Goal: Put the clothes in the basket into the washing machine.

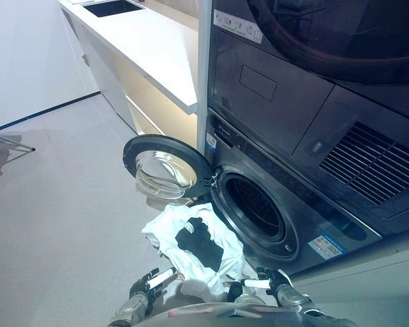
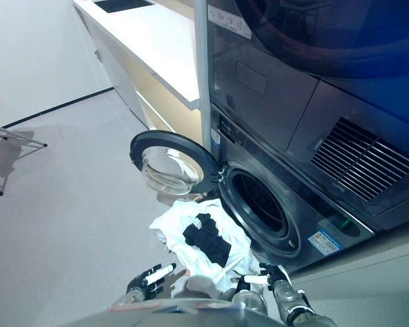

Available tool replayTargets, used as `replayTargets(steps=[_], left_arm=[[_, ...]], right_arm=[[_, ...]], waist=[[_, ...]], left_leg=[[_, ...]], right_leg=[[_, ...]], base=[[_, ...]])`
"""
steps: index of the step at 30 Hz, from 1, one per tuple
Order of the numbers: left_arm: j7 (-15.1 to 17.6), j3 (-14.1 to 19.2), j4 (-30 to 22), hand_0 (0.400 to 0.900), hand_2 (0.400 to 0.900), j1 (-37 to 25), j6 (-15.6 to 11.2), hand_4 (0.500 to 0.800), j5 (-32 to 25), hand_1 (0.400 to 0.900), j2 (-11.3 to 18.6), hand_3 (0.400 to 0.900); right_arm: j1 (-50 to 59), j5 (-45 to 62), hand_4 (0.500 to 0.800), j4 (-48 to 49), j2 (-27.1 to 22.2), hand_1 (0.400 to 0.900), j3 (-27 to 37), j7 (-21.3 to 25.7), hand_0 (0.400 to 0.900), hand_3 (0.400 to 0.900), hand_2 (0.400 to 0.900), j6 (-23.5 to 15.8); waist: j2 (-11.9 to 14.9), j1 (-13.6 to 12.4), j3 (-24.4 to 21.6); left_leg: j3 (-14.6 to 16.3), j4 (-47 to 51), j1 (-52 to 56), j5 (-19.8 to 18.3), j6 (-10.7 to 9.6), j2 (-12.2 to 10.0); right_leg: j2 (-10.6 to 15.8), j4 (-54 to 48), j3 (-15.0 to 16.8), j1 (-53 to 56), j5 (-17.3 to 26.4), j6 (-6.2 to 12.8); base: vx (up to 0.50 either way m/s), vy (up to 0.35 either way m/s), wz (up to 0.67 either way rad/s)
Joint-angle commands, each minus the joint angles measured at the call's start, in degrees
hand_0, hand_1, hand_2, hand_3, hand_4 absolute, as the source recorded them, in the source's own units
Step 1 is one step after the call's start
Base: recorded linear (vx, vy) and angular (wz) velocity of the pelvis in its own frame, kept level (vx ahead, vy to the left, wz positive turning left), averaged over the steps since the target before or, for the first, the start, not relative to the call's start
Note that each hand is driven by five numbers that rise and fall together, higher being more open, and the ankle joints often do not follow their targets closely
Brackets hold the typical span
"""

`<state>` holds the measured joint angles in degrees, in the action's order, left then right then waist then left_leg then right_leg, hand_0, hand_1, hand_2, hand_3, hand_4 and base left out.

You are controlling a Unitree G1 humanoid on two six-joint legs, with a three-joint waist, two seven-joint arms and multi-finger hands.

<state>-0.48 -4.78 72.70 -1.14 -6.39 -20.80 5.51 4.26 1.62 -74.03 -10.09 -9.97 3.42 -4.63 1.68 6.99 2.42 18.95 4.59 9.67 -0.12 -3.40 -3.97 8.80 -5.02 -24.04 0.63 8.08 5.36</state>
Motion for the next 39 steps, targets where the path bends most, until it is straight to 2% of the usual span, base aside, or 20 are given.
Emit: replayTargets(steps=[1, 4, 18, 25, 27, 31, 32, 33, 35, 39], left_arm=[[-0.95, 0.01, 0.61, 0.900, 0.900, -4.39, -2.23, 0.800, 0.58, 0.900, 0.21, 0.900], [-0.87, 0.05, -0.79, 0.900, 0.900, -4.22, -2.43, 0.800, -0.09, 0.900, 0.36, 0.900], [-2.05, 0.78, 1.08, 0.900, 0.900, -4.11, -2.02, 0.800, -1.03, 0.900, 0.32, 0.900], [-1.60, 1.19, -0.15, 0.900, 0.900, -3.82, -2.59, 0.800, -1.93, 0.900, 0.31, 0.900], [-0.51, 1.83, -4.04, 0.900, 0.900, -3.81, -3.65, 0.800, -4.32, 0.900, 0.43, 0.900], [2.13, -0.53, -21.70, 0.900, 0.900, -1.65, -6.90, 0.800, -6.83, 0.900, 1.85, 0.900], [2.19, -0.53, -21.84, 0.900, 0.900, -1.58, -6.82, 0.800, -6.81, 0.900, 1.89, 0.900], [3.05, -1.17, -28.35, 0.900, 0.900, -0.83, -8.05, 0.800, -6.51, 0.900, 3.75, 0.900], [4.74, -1.55, -36.72, 0.900, 0.900, -0.98, -9.58, 0.800, -7.76, 0.900, 5.23, 0.900], [8.06, -3.02, -48.20, 0.900, 0.900, -4.12, -12.33, 0.800, -7.41, 0.900, 8.37, 0.900]], right_arm=[[6.94, 0.38, 0.800, -4.03, 0.33, 0.900, -1.24, 0.36, 0.900, 0.900, 0.900, -1.04], [6.92, 0.58, 0.800, -3.76, 0.34, 0.900, -1.22, 0.55, 0.900, 0.900, 0.900, -1.18], [6.94, 0.68, 0.800, -3.79, 0.38, 0.900, -1.15, 0.23, 0.900, 0.900, 0.900, -1.42], [7.17, 1.55, 0.800, -3.17, 0.04, 0.900, -0.71, 0.57, 0.900, 0.900, 0.900, -1.58], [7.68, 2.88, 0.800, -0.99, -0.26, 0.900, -0.37, 1.23, 0.900, 0.900, 0.900, -2.16], [9.66, 2.05, 0.800, 11.14, -1.02, 0.900, -4.23, 2.62, 0.900, 0.900, 0.900, -3.63], [9.62, 2.04, 0.800, 11.22, -0.99, 0.900, -4.24, 2.63, 0.900, 0.900, 0.900, -3.57], [11.40, 0.91, 0.800, 16.96, -2.01, 0.900, -6.54, 3.09, 0.900, 0.900, 0.900, -4.21], [15.15, 0.17, 0.800, 20.45, -3.04, 0.900, -8.25, 3.83, 0.900, 0.900, 0.900, -4.59], [24.57, -0.82, 0.800, 23.70, -3.58, 0.900, -11.30, 5.82, 0.900, 0.900, 0.900, -5.31]], waist=[[1.02, 1.18, 1.34], [1.04, 1.10, 1.49], [0.98, 1.27, 1.80], [0.82, 1.35, 2.74], [0.83, 1.08, 3.75], [1.26, 0.04, 8.12], [1.38, 0.11, 7.80], [1.59, -0.63, 10.82], [1.90, -1.62, 13.76], [2.66, -3.86, 17.86]], left_leg=[[-0.54, -1.34, -0.35, -1.67, 1.29, -0.11], [-0.67, -1.41, -0.40, -1.65, 1.27, -0.07], [-0.63, -1.61, -0.59, -1.60, 1.27, -0.17], [-0.92, -1.37, -1.12, -1.34, 1.35, 0.10], [-1.39, -1.50, -2.15, -1.08, 1.38, 0.16], [-3.03, -3.75, -7.59, -0.53, 1.69, 0.25], [-3.05, -3.83, -8.08, -0.32, 1.73, 0.37], [-4.06, -5.74, -11.41, -0.25, 1.78, 0.11], [-5.22, -8.77, -16.44, -0.16, 1.71, -0.26], [-8.06, -12.86, -26.74, 0.46, 1.78, -0.76]], right_leg=[[0.16, 0.85, 0.54, 2.16, -3.55, 4.35], [0.18, 0.89, 0.42, 2.17, -3.52, 4.31], [0.21, 0.96, 0.73, 1.87, -3.45, 4.18], [0.10, 1.10, 0.59, 0.94, -3.31, 4.23], [0.23, 1.32, 0.57, -0.17, -3.00, 4.31], [0.65, 3.47, 0.82, -5.19, -2.49, 4.36], [0.80, 3.51, 0.81, -5.63, -2.36, 4.30], [1.36, 5.06, 0.75, -8.71, -2.46, 4.18], [2.16, 7.58, 0.33, -13.48, -2.52, 4.03], [3.62, 12.30, -0.93, -24.53, -2.35, 3.51]], base=[[0.00, 0.000, 0.00], [0.00, 0.003, 0.02], [0.00, 0.001, 0.00], [0.00, 0.003, 0.01], [-0.06, 0.006, 0.05], [-0.17, -0.009, 0.06], [-0.24, -0.033, 0.08], [-0.26, -0.033, 0.08], [-0.33, -0.039, 0.17], [-0.23, -0.041, 0.18]])
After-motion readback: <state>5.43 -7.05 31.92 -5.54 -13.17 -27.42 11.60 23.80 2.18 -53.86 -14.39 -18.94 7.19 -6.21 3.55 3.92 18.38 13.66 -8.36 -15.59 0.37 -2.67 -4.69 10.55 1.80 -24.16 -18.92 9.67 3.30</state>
